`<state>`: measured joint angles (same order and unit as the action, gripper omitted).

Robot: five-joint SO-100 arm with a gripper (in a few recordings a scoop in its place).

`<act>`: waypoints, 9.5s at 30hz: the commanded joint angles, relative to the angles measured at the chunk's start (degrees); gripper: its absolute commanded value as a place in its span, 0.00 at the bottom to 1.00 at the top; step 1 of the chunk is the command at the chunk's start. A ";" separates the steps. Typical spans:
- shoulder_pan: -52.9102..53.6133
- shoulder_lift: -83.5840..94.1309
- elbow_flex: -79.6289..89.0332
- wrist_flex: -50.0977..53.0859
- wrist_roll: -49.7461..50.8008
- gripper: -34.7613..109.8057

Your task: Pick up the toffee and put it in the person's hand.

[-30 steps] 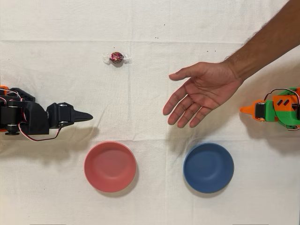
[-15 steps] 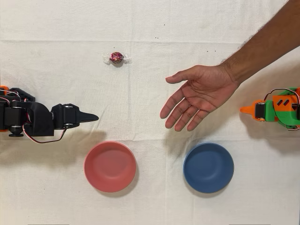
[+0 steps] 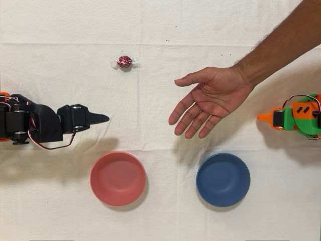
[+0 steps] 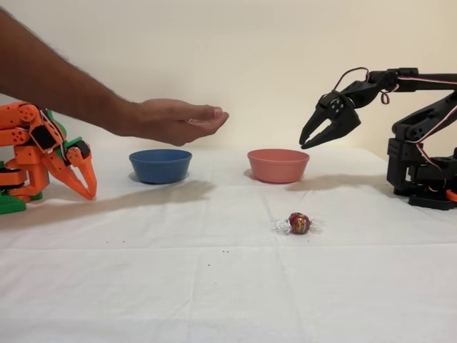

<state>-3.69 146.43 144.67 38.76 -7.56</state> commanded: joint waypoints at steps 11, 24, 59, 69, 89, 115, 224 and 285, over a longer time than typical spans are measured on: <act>-10.20 -13.27 -11.43 1.85 -0.70 0.26; -16.61 -30.50 -24.79 2.29 -0.97 0.30; -26.46 -57.13 -41.04 -0.62 -3.60 0.39; -25.31 -59.15 -39.46 -2.02 -4.92 0.40; -22.94 -61.17 -35.51 -5.36 -6.94 0.40; -27.33 -69.08 -47.37 -2.64 -7.56 0.40; -25.84 -62.40 -50.54 4.39 -12.22 0.24; -22.32 -76.46 -61.52 9.58 -16.44 0.41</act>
<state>-25.58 67.50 85.96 47.81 -23.55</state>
